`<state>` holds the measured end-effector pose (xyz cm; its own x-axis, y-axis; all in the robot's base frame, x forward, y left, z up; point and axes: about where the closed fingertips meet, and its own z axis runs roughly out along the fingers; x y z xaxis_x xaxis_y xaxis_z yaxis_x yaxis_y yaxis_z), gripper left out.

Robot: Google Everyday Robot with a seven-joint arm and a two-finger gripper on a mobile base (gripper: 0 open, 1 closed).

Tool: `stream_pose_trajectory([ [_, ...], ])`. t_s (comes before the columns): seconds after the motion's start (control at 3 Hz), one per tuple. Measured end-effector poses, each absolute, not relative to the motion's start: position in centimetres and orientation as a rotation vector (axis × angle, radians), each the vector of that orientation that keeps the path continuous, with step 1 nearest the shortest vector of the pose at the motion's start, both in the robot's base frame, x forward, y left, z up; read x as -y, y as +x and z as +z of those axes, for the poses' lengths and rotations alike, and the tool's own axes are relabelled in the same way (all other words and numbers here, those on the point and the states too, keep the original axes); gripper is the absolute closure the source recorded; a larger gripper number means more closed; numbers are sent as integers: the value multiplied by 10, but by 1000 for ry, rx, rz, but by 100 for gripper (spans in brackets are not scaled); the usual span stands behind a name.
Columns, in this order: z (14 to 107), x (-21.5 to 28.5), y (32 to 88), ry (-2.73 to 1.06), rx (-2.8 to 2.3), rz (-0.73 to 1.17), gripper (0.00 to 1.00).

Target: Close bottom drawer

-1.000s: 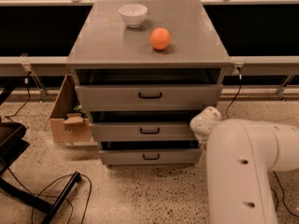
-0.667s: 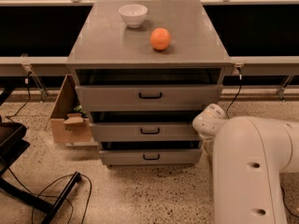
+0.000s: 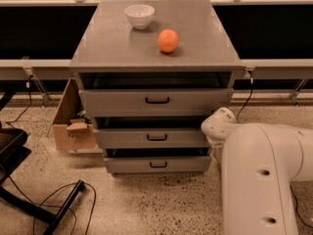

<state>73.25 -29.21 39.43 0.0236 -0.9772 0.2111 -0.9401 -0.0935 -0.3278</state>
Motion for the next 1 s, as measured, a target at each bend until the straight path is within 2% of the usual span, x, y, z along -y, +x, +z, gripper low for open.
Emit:
stream_pose_trajectory([
  [0.33,409,314,698,-2182,-2147,-494,100],
  [1.0,482,360,584,-2162,-2513,-395,100],
])
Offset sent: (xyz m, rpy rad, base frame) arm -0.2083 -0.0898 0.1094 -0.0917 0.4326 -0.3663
